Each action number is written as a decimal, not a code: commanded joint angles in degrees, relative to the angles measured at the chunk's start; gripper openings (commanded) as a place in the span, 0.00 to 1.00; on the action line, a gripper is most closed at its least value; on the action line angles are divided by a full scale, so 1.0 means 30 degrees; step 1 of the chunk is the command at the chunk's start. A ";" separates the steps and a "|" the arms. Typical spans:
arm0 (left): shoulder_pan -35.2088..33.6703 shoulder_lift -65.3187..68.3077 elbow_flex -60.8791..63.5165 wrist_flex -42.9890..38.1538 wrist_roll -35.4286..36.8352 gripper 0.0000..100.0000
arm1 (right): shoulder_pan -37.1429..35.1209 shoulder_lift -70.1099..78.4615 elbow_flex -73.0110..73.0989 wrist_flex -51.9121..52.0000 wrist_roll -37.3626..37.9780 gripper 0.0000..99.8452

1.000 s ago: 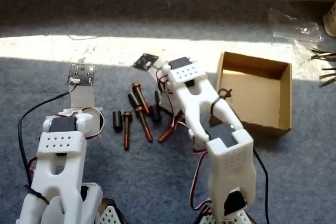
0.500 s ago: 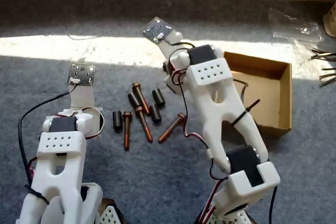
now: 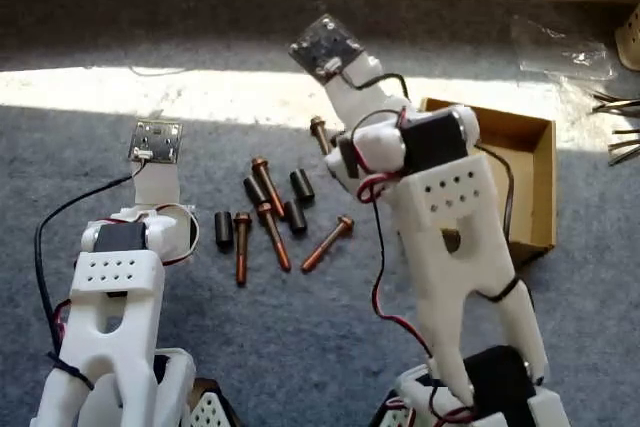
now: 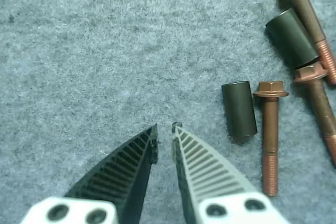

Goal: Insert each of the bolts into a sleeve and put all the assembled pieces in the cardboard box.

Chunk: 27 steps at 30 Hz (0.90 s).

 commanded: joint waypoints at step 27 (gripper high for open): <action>0.5758 0.0249 -0.4117 0.4103 0.1817 0.06 | -0.0015 -1.6425 1.9150 -0.7927 -0.2872 0.00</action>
